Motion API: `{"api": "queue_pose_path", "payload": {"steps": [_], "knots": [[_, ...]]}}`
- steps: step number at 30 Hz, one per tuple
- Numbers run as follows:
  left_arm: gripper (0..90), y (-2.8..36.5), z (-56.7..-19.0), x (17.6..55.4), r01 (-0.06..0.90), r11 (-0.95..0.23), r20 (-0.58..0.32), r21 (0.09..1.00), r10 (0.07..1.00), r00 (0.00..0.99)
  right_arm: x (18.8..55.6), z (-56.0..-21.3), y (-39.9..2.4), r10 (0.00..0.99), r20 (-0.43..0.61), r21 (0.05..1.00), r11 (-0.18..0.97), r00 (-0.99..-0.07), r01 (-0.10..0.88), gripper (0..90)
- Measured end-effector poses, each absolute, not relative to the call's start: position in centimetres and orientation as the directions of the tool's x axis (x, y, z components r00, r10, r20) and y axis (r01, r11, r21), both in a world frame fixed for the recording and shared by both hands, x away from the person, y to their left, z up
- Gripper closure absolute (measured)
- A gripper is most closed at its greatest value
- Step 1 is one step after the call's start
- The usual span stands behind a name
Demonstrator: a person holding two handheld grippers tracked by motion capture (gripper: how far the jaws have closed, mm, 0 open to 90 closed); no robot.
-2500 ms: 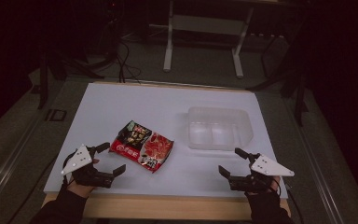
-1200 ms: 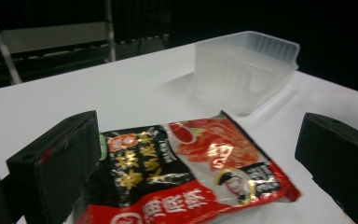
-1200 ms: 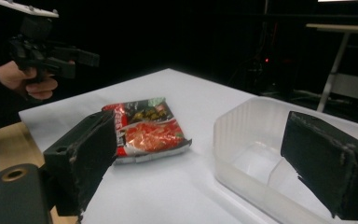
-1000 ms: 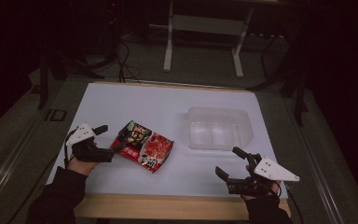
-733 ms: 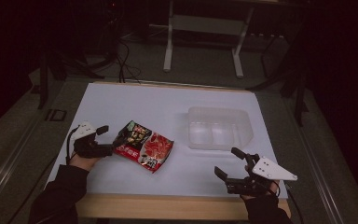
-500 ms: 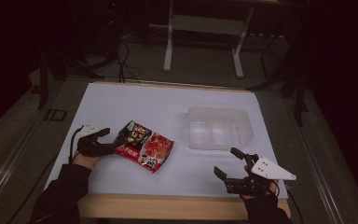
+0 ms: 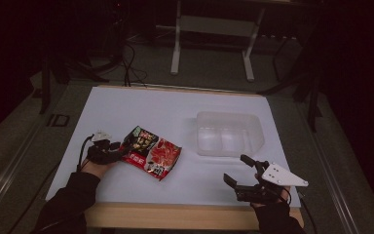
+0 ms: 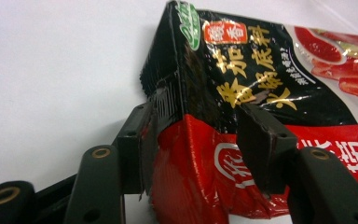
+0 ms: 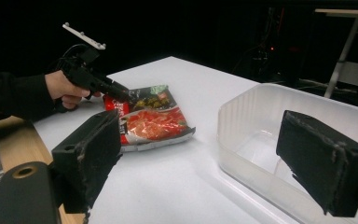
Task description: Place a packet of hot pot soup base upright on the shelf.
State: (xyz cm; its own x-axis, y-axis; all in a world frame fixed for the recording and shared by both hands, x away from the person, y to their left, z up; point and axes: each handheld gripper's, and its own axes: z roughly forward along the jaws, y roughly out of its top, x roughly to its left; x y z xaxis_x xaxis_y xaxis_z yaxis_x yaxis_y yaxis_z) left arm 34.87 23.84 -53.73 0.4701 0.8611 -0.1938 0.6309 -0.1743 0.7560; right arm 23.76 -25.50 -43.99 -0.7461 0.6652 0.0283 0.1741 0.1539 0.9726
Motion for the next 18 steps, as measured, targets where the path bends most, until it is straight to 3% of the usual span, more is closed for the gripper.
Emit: {"api": "queue_pose_path", "payload": {"steps": [8,11,14,18], "knots": [[61.6,23.2,-54.0,34.4,0.65,-0.169,-0.197,0.741,0.87,0.452,24.0,-44.0,-25.3,0.66,0.032,0.972,0.156,-0.751,0.178,13.7],[72.4,22.7,-54.1,34.3,0.646,-0.174,-0.188,0.743,0.873,0.451,24.1,-44.1,-24.9,0.654,0.028,0.97,0.165,-0.756,0.179,13.7],[81.3,22.4,-53.9,34.2,0.631,-0.201,-0.148,0.75,0.878,0.455,24.2,-44.1,-24.9,0.655,0.029,0.971,0.161,-0.755,0.177,13.7],[85.8,22.1,-53.6,34.1,0.609,-0.232,-0.1,0.759,0.882,0.46,24.2,-44.1,-25.0,0.662,0.033,0.969,0.162,-0.749,0.186,13.8]]}}
